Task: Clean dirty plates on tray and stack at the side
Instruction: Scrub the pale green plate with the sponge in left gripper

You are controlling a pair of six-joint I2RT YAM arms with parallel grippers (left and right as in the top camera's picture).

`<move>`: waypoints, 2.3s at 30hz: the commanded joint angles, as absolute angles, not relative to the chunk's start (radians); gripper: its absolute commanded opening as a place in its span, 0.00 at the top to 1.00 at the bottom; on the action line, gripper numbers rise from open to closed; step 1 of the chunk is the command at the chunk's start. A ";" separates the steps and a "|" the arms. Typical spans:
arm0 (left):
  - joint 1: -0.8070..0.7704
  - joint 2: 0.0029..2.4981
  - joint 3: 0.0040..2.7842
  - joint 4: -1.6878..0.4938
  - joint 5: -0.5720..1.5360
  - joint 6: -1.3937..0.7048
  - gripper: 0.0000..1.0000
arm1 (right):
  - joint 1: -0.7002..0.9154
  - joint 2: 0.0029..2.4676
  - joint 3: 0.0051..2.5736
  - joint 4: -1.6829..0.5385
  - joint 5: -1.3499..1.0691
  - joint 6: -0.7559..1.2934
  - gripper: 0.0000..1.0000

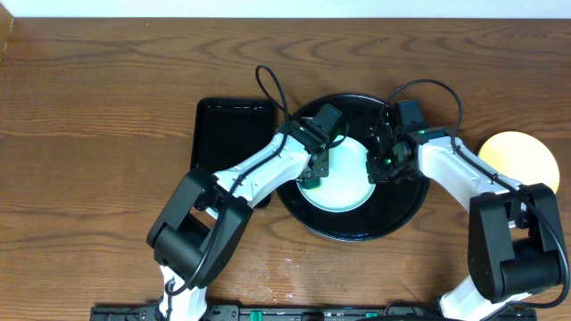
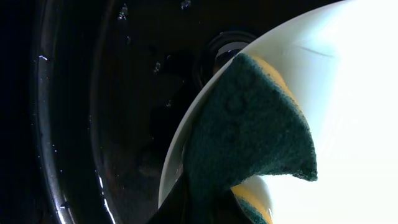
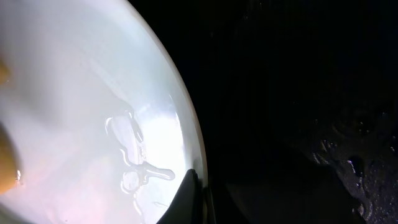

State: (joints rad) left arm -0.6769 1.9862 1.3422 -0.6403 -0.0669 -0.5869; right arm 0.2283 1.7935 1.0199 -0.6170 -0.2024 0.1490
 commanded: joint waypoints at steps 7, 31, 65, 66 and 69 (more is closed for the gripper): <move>-0.685 2.032 1.326 -0.503 0.249 -0.603 0.92 | 0.237 1.826 1.012 -0.633 -0.158 0.141 0.99; -0.691 2.106 1.328 -0.742 0.310 -0.686 0.93 | 0.237 1.826 1.012 -0.644 -0.158 0.141 0.99; -0.641 2.109 1.354 -0.477 0.353 -0.691 0.86 | 0.237 1.826 1.012 -0.648 -0.128 0.133 0.99; -0.644 2.115 1.354 -0.464 0.384 -0.707 0.85 | 0.237 1.826 1.012 -0.648 -0.128 0.133 0.99; -0.656 2.127 1.354 -0.427 0.497 -0.739 0.85 | 0.237 1.826 1.012 -0.648 -0.128 0.133 0.99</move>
